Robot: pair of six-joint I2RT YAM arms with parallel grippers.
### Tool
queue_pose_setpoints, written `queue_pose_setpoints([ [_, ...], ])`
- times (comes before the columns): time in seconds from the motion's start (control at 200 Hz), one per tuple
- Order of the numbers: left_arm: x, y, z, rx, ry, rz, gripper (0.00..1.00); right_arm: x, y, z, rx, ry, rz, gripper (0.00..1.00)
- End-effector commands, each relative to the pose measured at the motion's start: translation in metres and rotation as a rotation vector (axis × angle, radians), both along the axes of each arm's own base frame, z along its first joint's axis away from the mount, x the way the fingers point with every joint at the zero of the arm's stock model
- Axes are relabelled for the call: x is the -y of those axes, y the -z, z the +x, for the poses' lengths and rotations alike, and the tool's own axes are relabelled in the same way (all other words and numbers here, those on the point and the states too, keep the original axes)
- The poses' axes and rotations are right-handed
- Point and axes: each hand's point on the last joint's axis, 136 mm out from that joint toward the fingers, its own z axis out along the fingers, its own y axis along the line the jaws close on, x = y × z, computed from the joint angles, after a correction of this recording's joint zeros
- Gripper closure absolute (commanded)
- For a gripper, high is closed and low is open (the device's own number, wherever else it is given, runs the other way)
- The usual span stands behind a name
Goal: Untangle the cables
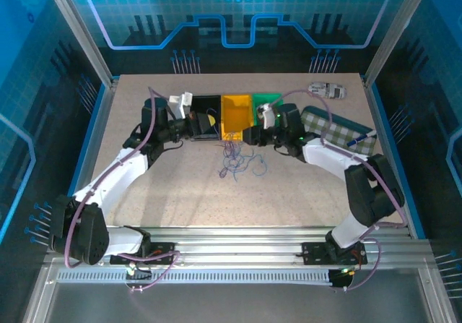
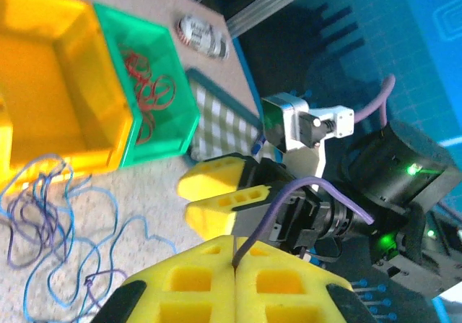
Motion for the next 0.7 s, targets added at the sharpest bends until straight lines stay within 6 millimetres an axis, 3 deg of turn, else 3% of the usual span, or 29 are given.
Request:
queue_pose_setpoints([
  [0.0, -0.008, -0.037, 0.01, 0.05, -0.021, -0.062, 1.0, 0.021, -0.035, 0.019, 0.072, 0.087, 0.073, 0.56],
  [0.14, -0.007, -0.059, 0.015, 0.086, -0.011, -0.076, 1.0, 0.018, -0.045, 0.013, 0.093, 0.023, 0.047, 0.54],
  [0.36, -0.008, -0.084, 0.016, 0.129, -0.002, -0.104, 1.0, 0.013, -0.029, -0.002, 0.052, -0.011, -0.007, 0.51],
  [0.571, -0.028, -0.136, 0.023, 0.236, -0.072, -0.114, 1.0, 0.018, -0.019, 0.002, 0.039, 0.043, -0.03, 0.52],
  [0.696, -0.039, -0.148, 0.042, 0.236, -0.143, -0.066, 1.0, 0.019, -0.017, 0.006, 0.037, 0.059, -0.041, 0.52],
])
